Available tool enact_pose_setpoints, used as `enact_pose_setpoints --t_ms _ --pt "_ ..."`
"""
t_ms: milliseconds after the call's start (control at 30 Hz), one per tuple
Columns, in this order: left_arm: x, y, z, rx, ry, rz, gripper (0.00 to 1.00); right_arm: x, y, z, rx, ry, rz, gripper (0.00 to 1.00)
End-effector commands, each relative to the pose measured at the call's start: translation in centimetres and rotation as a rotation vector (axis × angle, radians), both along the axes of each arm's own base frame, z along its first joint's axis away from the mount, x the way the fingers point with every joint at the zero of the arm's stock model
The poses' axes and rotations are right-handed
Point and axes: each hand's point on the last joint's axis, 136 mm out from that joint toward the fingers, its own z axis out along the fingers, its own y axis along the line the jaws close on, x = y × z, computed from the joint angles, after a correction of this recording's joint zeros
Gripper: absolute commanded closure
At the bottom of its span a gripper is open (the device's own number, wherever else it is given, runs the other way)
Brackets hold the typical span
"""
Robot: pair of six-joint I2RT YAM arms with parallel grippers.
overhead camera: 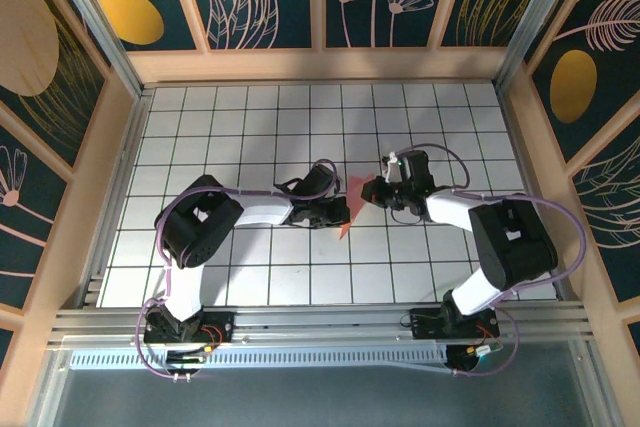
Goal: Fold a paper plane with a square sheet of paper (fold left side to right side)
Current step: Fold the wing for the fifth time at the center of the table.
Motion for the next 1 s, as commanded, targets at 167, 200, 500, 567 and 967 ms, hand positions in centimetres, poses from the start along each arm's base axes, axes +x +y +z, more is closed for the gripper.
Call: enact_pose_setpoints --t_ms 167,200,500,567,967 --pt "-1.2 4.0 -4.5 0.226 0.059 0.032 1.00 -1.3 1.5 -1.7 0.007 0.021 0.042 1.00" --pt "-1.2 3.9 -4.5 0.228 0.060 0.030 1.00 -1.2 1.6 -1.7 0.006 0.022 0.045 1.00" --pt "-1.3 3.9 -4.8 0.235 0.065 0.024 1.00 0.3 2.2 -2.0 -0.011 0.000 0.046 1.00" --pt "-1.3 4.0 -4.8 0.237 0.066 0.025 1.00 0.6 2.1 -2.3 -0.030 -0.003 0.043 1.00" --pt "-1.5 4.4 -5.2 0.262 0.072 0.022 1.00 2.1 -0.6 -4.9 -0.136 0.027 -0.009 1.00"
